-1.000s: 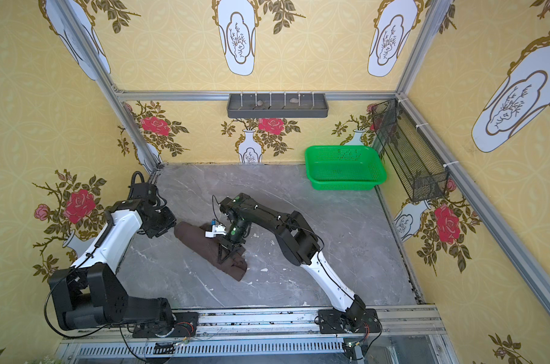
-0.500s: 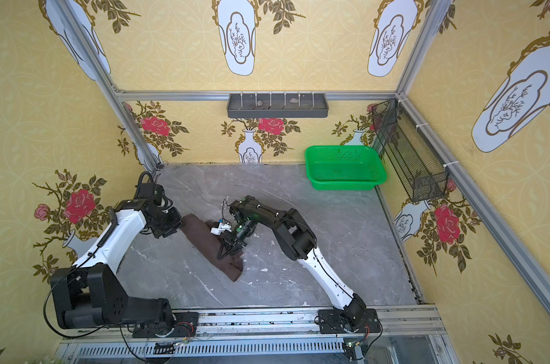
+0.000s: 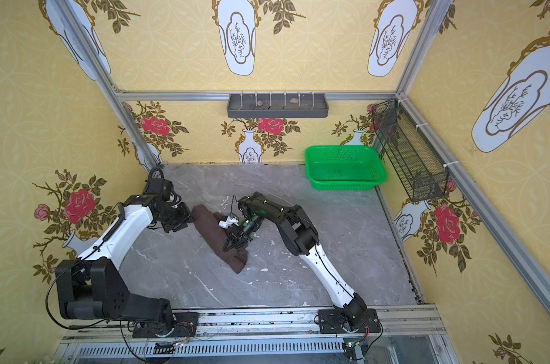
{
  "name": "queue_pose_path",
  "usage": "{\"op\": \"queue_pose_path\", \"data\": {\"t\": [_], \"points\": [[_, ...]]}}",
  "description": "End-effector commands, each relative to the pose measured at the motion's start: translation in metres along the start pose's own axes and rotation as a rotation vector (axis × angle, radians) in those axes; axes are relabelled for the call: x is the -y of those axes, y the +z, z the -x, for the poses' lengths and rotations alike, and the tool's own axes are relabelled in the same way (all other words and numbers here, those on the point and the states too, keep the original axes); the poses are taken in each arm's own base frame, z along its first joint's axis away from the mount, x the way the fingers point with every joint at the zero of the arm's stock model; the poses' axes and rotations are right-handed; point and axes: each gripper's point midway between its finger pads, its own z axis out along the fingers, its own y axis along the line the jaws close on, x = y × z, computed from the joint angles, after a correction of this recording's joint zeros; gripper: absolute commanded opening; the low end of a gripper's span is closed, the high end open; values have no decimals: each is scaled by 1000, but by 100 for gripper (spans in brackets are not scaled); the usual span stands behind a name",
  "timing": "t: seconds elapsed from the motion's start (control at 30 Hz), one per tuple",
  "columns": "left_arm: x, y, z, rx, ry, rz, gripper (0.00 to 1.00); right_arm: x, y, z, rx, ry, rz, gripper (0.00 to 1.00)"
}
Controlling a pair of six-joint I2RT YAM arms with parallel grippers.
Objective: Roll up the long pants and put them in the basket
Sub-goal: Roll the long pant at the center of the board.
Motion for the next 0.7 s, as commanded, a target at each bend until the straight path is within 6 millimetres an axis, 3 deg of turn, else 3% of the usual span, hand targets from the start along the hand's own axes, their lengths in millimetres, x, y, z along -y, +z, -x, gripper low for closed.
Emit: {"op": "queue_pose_path", "data": {"t": [0.0,0.33,0.4,0.47,0.53,0.67], "points": [[15,6,3,-3,-12,-39,37,17,5,-4,-23,32,-56,1],[38,52,11,-66,30,-50,37,19,4,-3,-19,43,-57,2],[40,63,14,-81,42,-46,37,19,2,-4,-15,47,-57,7],[41,74,16,-96,54,-43,37,19,-1,-3,-11,44,-78,26],[40,86,17,-117,63,-30,37,17,-7,-1,0,33,-106,53],[33,105,13,-150,75,-5,36,13,-31,4,43,12,-203,88]]}}
